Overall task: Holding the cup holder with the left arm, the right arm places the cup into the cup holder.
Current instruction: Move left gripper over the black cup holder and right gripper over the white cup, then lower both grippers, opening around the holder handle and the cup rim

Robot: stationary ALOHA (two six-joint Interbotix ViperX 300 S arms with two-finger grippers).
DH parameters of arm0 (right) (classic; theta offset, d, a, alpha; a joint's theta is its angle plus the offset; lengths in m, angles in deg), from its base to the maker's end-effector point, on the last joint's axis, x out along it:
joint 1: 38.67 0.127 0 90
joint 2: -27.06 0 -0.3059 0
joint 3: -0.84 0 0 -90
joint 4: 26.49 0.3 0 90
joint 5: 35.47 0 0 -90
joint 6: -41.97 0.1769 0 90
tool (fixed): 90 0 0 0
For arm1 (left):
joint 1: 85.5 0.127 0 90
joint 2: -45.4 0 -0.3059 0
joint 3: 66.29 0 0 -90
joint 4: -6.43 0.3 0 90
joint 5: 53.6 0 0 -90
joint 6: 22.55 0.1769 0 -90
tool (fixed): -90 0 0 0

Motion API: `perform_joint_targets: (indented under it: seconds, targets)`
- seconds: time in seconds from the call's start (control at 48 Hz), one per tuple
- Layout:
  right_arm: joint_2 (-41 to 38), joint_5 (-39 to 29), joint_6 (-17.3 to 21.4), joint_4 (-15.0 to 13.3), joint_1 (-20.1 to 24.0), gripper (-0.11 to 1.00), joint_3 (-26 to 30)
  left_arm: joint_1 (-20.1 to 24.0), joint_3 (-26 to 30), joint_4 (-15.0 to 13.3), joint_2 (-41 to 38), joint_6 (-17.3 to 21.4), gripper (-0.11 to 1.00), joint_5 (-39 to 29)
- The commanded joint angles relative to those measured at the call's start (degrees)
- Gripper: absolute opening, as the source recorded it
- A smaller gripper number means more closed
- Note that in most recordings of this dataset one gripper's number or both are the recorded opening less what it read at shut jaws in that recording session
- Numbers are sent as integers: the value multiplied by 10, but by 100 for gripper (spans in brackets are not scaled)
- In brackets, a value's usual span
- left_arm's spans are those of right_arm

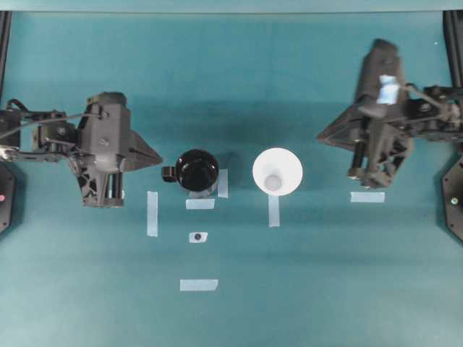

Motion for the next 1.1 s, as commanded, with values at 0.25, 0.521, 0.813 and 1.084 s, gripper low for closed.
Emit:
perform_joint_targets:
  seconds: [0.25, 0.521, 0.813, 1.084]
  targets:
    - [-63, -15, -3, -16, -8, 0, 49, 0, 40, 2, -43, 0, 3, -19]
    - [-89, -18, -3, -16, -8, 0, 58, 1, 48, 2, -58, 1, 3, -24]
    - [-94, -21, -3, -16, -8, 0, 59, 0, 56, 2, -58, 1, 3, -25]
    - [-111, -25, -3, -16, -9, 29, 64, 1, 71, 2, -61, 2, 3, -55]
